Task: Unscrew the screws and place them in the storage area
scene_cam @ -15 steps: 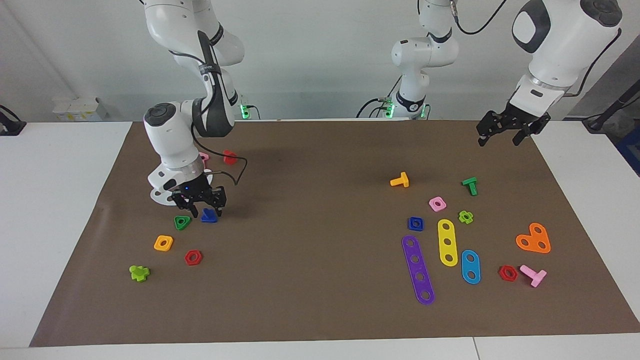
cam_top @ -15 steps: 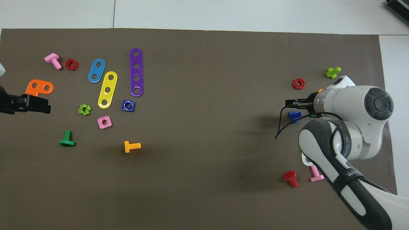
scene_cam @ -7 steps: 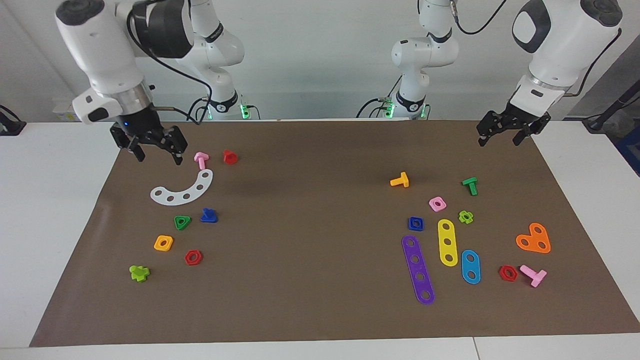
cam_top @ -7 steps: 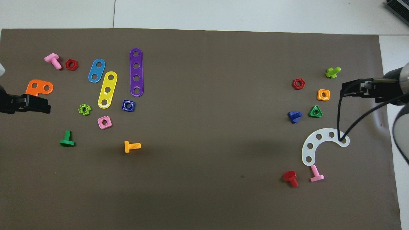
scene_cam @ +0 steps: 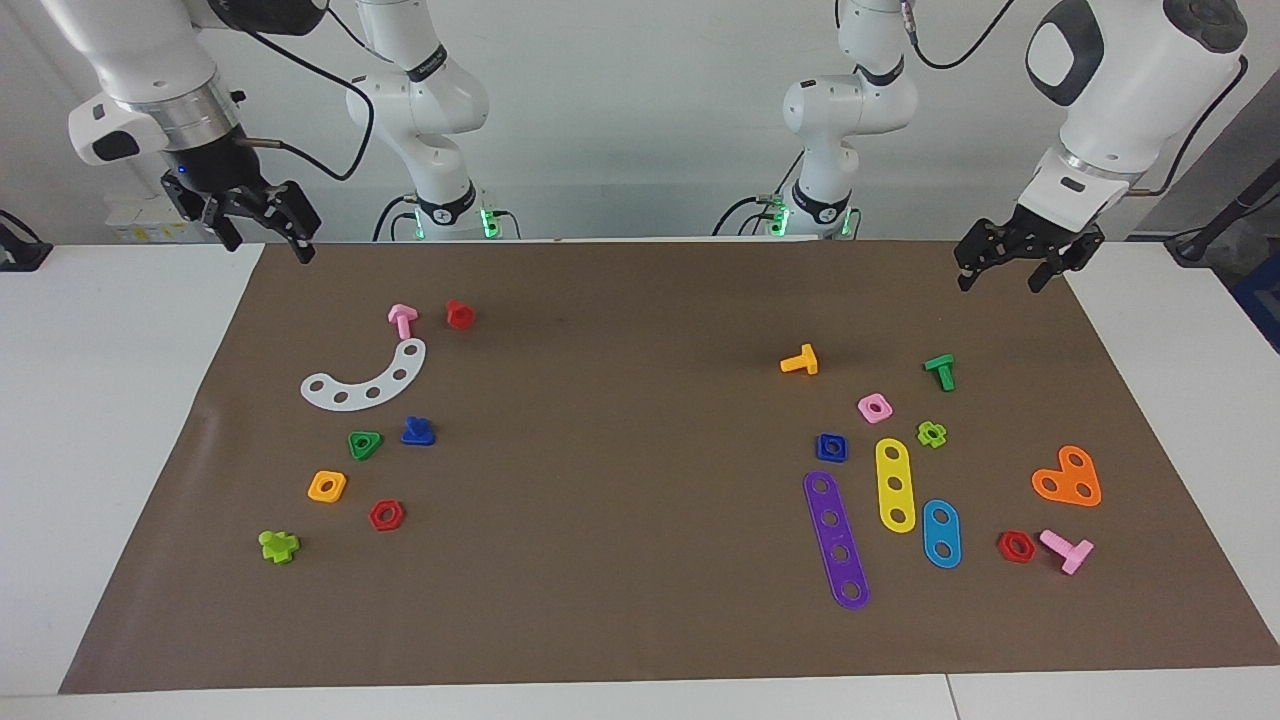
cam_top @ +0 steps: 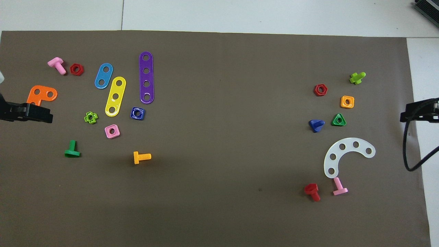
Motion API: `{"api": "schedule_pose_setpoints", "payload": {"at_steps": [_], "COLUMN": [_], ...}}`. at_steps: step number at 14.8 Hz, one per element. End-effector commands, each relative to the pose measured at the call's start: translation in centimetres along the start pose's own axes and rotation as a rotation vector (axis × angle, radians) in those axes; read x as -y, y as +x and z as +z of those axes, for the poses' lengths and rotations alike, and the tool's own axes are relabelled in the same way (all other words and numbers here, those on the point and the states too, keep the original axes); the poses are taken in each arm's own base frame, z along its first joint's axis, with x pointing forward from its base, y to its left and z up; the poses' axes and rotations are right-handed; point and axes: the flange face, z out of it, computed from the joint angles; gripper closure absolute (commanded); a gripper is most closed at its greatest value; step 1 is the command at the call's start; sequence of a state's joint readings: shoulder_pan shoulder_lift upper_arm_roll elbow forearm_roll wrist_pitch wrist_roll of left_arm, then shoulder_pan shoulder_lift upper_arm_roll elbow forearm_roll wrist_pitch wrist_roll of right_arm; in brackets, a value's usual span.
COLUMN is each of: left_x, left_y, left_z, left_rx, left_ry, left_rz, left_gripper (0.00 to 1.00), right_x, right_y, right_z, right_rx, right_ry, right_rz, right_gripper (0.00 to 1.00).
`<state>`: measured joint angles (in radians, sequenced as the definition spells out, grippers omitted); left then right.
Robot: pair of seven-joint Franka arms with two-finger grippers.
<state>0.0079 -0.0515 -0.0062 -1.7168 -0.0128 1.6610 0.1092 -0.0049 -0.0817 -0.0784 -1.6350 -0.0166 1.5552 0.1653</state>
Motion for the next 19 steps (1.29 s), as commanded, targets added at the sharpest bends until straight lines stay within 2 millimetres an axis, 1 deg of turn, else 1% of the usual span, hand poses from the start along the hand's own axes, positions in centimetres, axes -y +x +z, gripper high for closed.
{"api": "schedule_pose_setpoints", "payload": {"at_steps": [1,4,7,12,14,19], "left_x": [0.3,0.5,0.5,0.3,0.4,0.4], "left_y": [-0.9,-0.9,-0.9,-0.8,-0.8,-0.8], "left_z": [-0.3,-0.2,-0.2,-0.3,-0.3,-0.4], "left_rx": [-0.013,-0.006,-0.009,-0.016,-0.018,-0.022], "left_ry": [0.004,0.003,0.003,0.006,0.005,0.006], "left_rz": [0.008,-0.011,-0.014,0.023,0.078,0.065], "left_gripper": [0.0,0.0,0.0,0.0,0.0,0.0], "right_x": [0.9,1.4,1.2,0.3,0.5,0.4], "right_y": [-0.8,-0.9,-1.1,-1.1,-1.2,-1.1], "right_z": [0.2,0.0,-0.3,-0.1,-0.2,-0.1], "right_rx": [0.006,0.017,0.033,0.038,0.037,0.036], "right_ry": [-0.011,0.0,0.02,0.024,0.024,0.021], "right_rz": [-0.017,-0.041,-0.05,-0.035,-0.038,-0.033], "right_gripper": [0.0,0.0,0.0,0.0,0.0,0.0]}}
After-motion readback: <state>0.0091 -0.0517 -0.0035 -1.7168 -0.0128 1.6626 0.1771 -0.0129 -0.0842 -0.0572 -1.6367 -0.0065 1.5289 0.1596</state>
